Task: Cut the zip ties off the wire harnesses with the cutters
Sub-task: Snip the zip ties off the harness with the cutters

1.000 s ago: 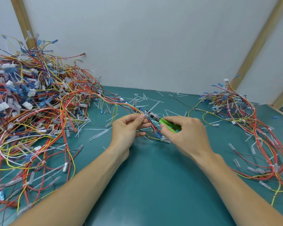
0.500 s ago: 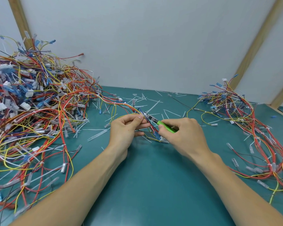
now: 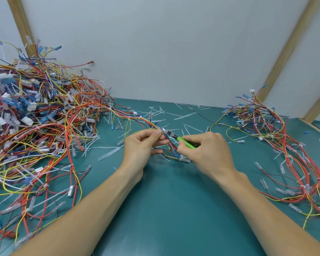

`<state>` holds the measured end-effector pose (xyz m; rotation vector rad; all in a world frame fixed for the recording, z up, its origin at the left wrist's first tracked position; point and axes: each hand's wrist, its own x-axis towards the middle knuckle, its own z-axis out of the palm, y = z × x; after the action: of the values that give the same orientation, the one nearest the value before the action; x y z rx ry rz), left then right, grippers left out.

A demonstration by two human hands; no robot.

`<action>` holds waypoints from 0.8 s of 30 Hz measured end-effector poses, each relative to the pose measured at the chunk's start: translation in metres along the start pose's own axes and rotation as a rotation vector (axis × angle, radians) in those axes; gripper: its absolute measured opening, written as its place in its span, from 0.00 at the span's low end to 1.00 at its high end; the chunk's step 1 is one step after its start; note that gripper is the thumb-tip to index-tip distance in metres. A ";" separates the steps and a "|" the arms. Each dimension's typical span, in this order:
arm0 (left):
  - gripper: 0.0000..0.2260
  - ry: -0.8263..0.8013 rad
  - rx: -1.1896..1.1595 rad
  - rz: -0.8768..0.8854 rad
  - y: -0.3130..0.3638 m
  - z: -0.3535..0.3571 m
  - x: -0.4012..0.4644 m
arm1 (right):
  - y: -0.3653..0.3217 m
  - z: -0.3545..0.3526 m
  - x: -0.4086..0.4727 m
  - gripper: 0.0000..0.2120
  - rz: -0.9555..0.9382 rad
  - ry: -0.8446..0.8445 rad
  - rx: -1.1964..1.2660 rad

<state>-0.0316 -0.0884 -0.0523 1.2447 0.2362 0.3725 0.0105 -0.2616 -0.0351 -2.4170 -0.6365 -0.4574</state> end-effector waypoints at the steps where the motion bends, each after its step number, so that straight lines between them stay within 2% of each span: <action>1: 0.05 0.000 0.002 0.000 0.000 0.000 0.000 | 0.001 0.001 0.000 0.19 0.005 0.010 0.013; 4: 0.05 0.008 -0.006 -0.005 0.001 -0.001 0.001 | 0.003 0.004 0.000 0.16 0.054 0.106 0.103; 8: 0.07 0.010 -0.044 -0.035 0.006 -0.004 0.005 | 0.008 0.004 0.006 0.13 0.189 0.190 0.352; 10: 0.07 0.002 -0.058 -0.052 0.007 -0.006 0.006 | 0.012 0.004 0.007 0.10 0.227 0.135 0.500; 13: 0.08 -0.025 -0.105 -0.094 0.010 -0.007 0.008 | 0.014 0.006 0.005 0.03 0.240 0.001 0.570; 17: 0.10 -0.098 -0.172 -0.126 0.012 -0.010 0.010 | 0.010 0.007 0.006 0.09 0.215 -0.162 0.649; 24: 0.04 -0.300 -0.163 -0.149 0.008 -0.009 0.008 | 0.007 0.010 0.004 0.07 0.183 -0.268 0.733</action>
<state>-0.0285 -0.0751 -0.0472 1.0984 0.0395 0.0724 0.0190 -0.2593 -0.0443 -1.8105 -0.5597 0.1681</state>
